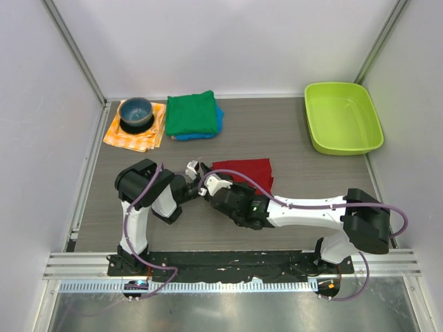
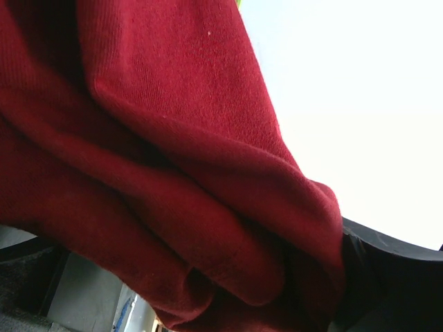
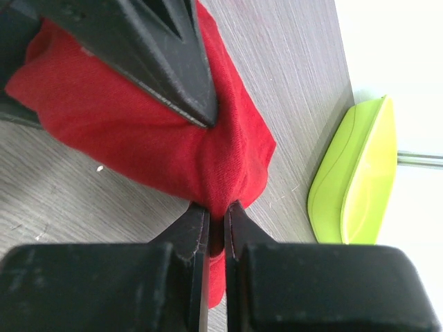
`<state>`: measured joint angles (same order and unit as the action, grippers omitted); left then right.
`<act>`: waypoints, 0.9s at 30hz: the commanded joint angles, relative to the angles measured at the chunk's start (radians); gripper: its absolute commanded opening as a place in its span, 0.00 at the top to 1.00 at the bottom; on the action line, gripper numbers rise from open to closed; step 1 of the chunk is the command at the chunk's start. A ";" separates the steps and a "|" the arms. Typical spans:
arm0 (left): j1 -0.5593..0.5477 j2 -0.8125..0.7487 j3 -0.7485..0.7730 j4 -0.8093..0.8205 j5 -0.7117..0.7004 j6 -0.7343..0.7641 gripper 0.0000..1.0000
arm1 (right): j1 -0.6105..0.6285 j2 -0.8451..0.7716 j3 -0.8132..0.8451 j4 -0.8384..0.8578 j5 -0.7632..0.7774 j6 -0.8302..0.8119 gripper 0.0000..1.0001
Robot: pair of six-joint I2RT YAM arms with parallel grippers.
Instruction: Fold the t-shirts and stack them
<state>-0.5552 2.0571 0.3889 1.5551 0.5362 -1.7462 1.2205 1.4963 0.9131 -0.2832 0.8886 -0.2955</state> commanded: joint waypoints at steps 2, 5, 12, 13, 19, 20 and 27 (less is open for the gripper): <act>0.006 0.095 -0.022 -0.087 -0.030 -0.047 0.00 | 0.054 -0.068 -0.003 -0.034 0.053 0.055 0.99; 0.006 0.075 -0.018 -0.102 -0.022 -0.050 0.00 | 0.074 -0.074 -0.014 -0.063 0.059 0.087 0.99; 0.006 0.029 -0.016 -0.144 -0.015 -0.041 0.00 | 0.132 -0.059 -0.034 -0.132 0.065 0.169 0.99; 0.006 0.029 -0.015 -0.145 -0.013 -0.039 0.00 | 0.140 -0.056 -0.037 -0.140 0.059 0.179 0.99; 0.006 0.021 -0.005 -0.148 0.021 -0.042 0.00 | 0.191 0.001 -0.045 -0.185 0.062 0.240 0.99; 0.006 0.014 -0.004 -0.153 0.027 -0.035 0.00 | 0.192 0.004 -0.049 -0.182 0.056 0.243 0.99; 0.005 -0.025 0.008 -0.253 0.074 0.031 0.00 | 0.195 0.005 -0.057 -0.165 0.058 0.236 0.99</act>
<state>-0.5541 2.0254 0.4103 1.4952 0.5701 -1.7332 1.4120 1.5082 0.8467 -0.4545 0.9192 -0.0830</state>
